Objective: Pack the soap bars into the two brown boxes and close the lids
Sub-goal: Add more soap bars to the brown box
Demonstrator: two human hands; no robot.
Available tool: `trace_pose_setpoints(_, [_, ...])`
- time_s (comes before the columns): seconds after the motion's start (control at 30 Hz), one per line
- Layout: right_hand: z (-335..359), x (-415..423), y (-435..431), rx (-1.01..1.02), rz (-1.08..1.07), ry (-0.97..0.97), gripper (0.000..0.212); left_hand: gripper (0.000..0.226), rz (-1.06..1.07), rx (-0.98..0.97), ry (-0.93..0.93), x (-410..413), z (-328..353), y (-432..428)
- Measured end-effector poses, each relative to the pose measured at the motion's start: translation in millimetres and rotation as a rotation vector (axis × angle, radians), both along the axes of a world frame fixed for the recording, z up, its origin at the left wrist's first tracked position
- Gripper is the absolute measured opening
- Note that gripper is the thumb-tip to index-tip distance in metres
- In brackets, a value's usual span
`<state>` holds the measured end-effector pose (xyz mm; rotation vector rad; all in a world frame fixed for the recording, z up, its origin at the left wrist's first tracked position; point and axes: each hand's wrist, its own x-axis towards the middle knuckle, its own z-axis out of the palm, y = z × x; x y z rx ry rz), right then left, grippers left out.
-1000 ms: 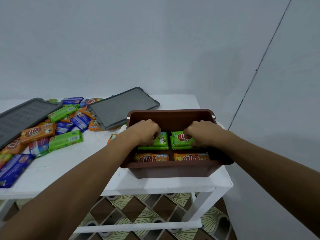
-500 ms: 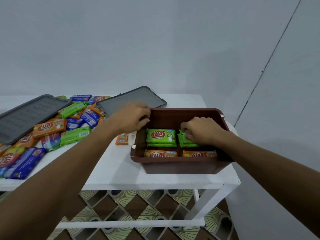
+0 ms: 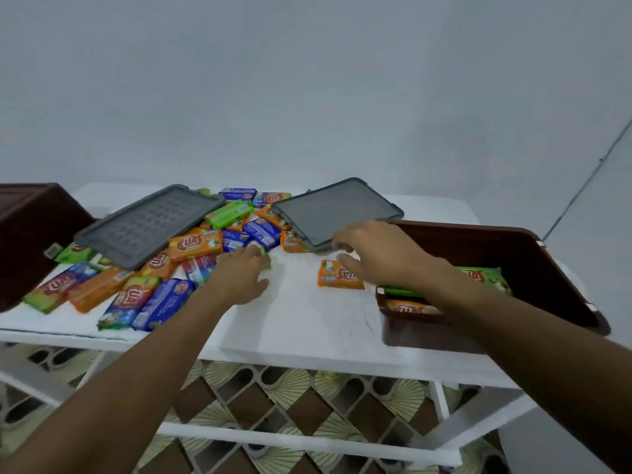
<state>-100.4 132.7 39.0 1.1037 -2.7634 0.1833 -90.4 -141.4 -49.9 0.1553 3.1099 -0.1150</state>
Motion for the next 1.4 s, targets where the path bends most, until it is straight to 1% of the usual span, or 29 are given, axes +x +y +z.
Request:
trace_pose_setpoints(0.07, [-10, 3, -35, 0.100, -0.050, -0.097, 0.023, 0.056, 0.134, -0.017, -0.028, 5, -11, -19])
trace_pose_setpoints(0.1, [-18, 5, -52, 0.144, -0.090, -0.159, 0.025, 0.056, 0.157, -0.011, -0.031, 7, -17, -28])
trace_pose_setpoints(0.17, [-40, 8, -75, 0.189, -0.217, -0.251, 0.030, 0.055, 0.116, -0.009, 0.018, 12, -30, -40])
trace_pose_setpoints(0.2, [-52, 9, -81, 0.203, -0.292, -0.260, 0.035, 0.054, 0.083, -0.012, 0.063, 14, -34, -44])
trace_pose_setpoints(0.27, [-80, 13, -90, 0.231, -0.451, -0.258, 0.053, 0.054, 0.022, -0.011, 0.148, 15, -38, -50])
trace_pose_setpoints(0.33, [-104, 20, -96, 0.177, -0.584, -0.277, 0.065, 0.053, -0.039, 0.024, 0.186, 12, -38, -56])
trace_pose_setpoints(0.37, [-118, 25, -99, 0.129, -0.612, -0.241, 0.067, 0.052, -0.073, 0.065, 0.187, 10, -39, -59])
trace_pose_setpoints(0.43, [-137, 42, -97, 0.008, -0.564, -0.112, 0.067, 0.048, -0.121, 0.175, 0.166, 8, -41, -61])
trace_pose_setpoints(0.47, [-145, 50, -98, -0.072, -0.513, -0.064, 0.065, 0.047, -0.138, 0.224, 0.154, 8, -42, -63])
trace_pose_setpoints(0.53, [-153, 63, -98, -0.228, -0.415, -0.051, 0.058, 0.044, -0.189, 0.250, 0.140, 6, -40, -68])
trace_pose_setpoints(0.6, [-156, 67, -96, -0.338, -0.353, -0.042, 0.045, 0.033, -0.206, 0.316, 0.141, 3, -33, -71])
trace_pose_setpoints(0.67, [-154, 66, -97, -0.412, -0.376, -0.006, 0.034, 0.027, -0.173, 0.449, 0.134, -3, -22, -74])
trace_pose_setpoints(0.7, [-152, 66, -100, -0.420, -0.438, -0.003, 0.032, 0.027, -0.156, 0.514, 0.122, -6, -19, -76])
trace_pose_setpoints(0.73, [-150, 66, -103, -0.411, -0.531, -0.020, 0.035, 0.027, -0.138, 0.574, 0.107, -8, -17, -77])
trace_pose_setpoints(0.77, [-147, 65, -106, -0.394, -0.637, -0.055, 0.043, 0.027, -0.113, 0.628, 0.088, -9, -16, -78])
trace_pose_setpoints(0.83, [-145, 61, -108, -0.358, -0.807, -0.146, 0.068, 0.027, -0.054, 0.712, 0.046, -9, -14, -77])
trace_pose_setpoints(0.87, [-143, 60, -110, -0.347, -0.832, -0.175, 0.078, 0.028, -0.030, 0.728, 0.026, -8, -14, -77])
trace_pose_setpoints(0.9, [-141, 59, -112, -0.352, -0.815, -0.195, 0.082, 0.030, -0.019, 0.725, 0.002, -7, -14, -77])
trace_pose_setpoints(0.97, [-137, 55, -114, -0.413, -0.700, -0.256, 0.081, 0.037, -0.028, 0.686, -0.063, -5, -11, -76])
trace_pose_setpoints(1.03, [-131, 53, -116, -0.473, -0.602, -0.385, 0.089, 0.054, -0.071, 0.581, -0.117, -3, -8, -75])
trace_pose_setpoints(1.07, [-129, 52, -118, -0.489, -0.595, -0.432, 0.096, 0.065, -0.095, 0.512, -0.137, -2, -8, -74])
trace_pose_setpoints(1.13, [-126, 50, -118, -0.456, -0.665, -0.424, 0.105, 0.082, -0.129, 0.397, -0.155, 0, -10, -72])
trace_pose_setpoints(1.2, [-126, 49, -116, -0.384, -0.748, -0.360, 0.103, 0.085, -0.142, 0.349, -0.136, 1, -13, -69])
trace_pose_setpoints(1.27, [-121, 47, -114, -0.326, -0.756, -0.323, 0.095, 0.085, -0.143, 0.325, -0.117, 2, -13, -66])
trace_pose_setpoints(1.33, [-112, 43, -114, -0.275, -0.727, -0.365, 0.093, 0.087, -0.142, 0.305, -0.108, 2, -11, -64])
trace_pose_setpoints(1.4, [-100, 36, -114, -0.246, -0.713, -0.440, 0.095, 0.088, -0.118, 0.343, -0.115, 1, -7, -63])
